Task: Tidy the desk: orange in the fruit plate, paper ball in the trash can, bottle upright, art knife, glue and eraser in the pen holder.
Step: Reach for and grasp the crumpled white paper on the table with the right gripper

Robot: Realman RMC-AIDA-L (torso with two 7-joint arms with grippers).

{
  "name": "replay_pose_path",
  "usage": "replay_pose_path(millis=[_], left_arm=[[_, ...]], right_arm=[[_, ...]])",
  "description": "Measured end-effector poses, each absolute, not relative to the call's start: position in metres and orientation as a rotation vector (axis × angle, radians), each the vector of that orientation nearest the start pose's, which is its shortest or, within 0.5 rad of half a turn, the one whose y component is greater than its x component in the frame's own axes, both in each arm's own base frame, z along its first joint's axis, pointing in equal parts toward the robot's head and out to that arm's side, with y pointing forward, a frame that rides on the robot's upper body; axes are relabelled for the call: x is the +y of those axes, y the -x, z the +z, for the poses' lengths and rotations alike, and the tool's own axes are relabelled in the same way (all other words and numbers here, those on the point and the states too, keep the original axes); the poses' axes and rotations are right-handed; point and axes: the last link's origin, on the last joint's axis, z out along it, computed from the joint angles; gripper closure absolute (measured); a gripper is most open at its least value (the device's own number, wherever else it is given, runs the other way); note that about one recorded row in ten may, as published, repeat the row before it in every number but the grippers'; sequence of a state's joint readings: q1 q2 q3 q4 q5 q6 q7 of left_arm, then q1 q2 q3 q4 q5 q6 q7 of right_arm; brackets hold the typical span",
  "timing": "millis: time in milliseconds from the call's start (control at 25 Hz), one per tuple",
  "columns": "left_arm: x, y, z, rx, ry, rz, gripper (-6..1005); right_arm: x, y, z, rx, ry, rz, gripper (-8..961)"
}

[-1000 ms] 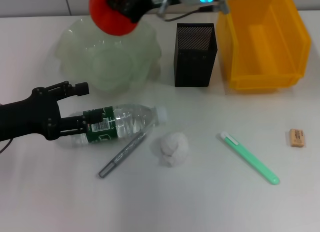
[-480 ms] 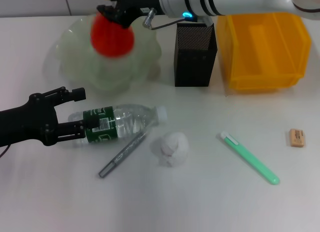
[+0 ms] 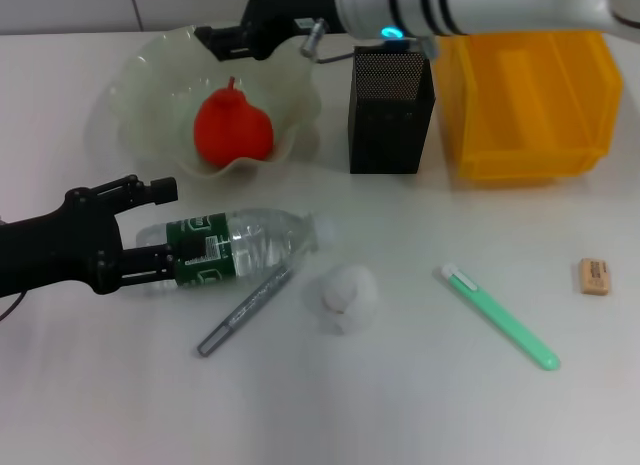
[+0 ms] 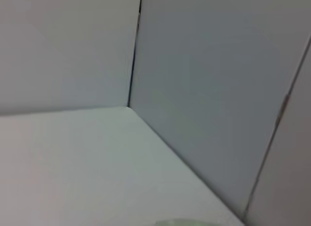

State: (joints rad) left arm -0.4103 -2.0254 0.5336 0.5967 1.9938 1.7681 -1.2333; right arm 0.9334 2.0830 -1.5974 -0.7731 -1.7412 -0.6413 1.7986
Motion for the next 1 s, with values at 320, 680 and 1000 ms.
replay_pose_path(millis=[320,680,1000], left_arm=[[0.275,0.296,0.04,-0.558,2.711,-0.907,139],[0.271,0.299,0.052,-0.553,2.75,-0.894,139],[0.27,0.303,0.058,-0.566,2.754,-0.881,138]], right_arm=[[0.406,-0.099,-0.008,0.356,2.732,0.542,190],[0.349,-0.129,0.027,0.469,2.85,0.23,179],[0.336,-0.123,0.019,0.595,2.901,-0.143,190]])
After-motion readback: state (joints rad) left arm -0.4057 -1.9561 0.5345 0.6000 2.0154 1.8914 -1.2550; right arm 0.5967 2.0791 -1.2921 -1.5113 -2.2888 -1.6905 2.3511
